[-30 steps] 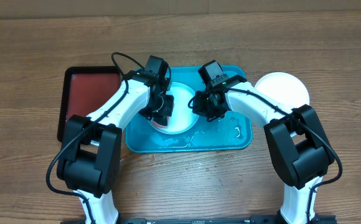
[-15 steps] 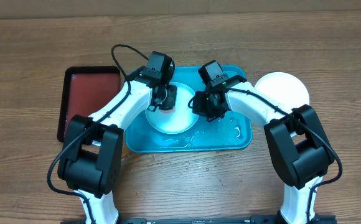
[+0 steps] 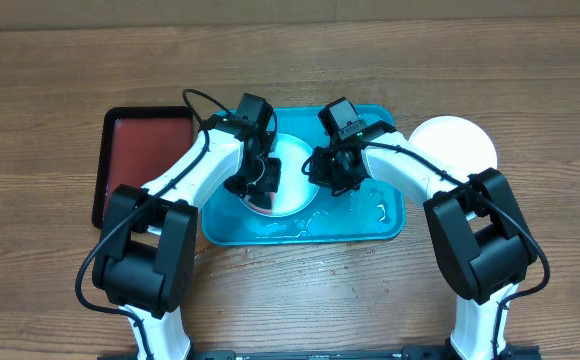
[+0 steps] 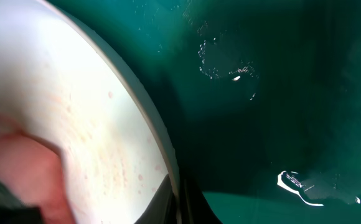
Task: Clean dirty plates on tray and stack at the side
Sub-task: 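Scrub the plate with the sponge while the right gripper holds it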
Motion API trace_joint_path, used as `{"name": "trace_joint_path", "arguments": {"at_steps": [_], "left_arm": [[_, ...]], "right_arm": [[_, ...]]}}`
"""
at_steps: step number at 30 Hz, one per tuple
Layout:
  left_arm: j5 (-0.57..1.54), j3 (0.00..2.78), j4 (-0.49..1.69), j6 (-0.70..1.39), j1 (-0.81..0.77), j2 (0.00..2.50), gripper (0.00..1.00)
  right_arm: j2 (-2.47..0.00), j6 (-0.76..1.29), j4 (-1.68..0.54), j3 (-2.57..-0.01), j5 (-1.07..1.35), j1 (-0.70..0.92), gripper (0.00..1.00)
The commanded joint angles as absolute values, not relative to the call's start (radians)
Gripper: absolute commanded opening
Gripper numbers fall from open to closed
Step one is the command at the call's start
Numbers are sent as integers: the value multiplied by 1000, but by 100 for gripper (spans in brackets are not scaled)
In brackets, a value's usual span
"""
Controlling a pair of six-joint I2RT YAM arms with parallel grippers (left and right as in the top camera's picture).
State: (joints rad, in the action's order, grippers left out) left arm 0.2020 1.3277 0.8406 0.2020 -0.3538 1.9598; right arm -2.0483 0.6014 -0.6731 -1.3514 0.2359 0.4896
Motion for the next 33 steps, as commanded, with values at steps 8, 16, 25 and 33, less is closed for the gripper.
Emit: {"name": "trace_joint_path", "arguments": {"at_steps": [8, 16, 25, 33], "left_arm": [[10, 1325, 543, 191, -360, 1958, 4], [-373, 1324, 669, 491, -360, 1958, 4], [124, 1324, 892, 416, -360, 1958, 4], [237, 1324, 726, 292, -358, 1958, 4]], "right_arm": [[-2088, 599, -689, -1309, 223, 507, 4], [-2088, 599, -688, -1309, 222, 507, 4], [-2088, 599, -686, -1309, 223, 507, 4], [-2088, 599, -686, -1309, 224, 507, 4]]}}
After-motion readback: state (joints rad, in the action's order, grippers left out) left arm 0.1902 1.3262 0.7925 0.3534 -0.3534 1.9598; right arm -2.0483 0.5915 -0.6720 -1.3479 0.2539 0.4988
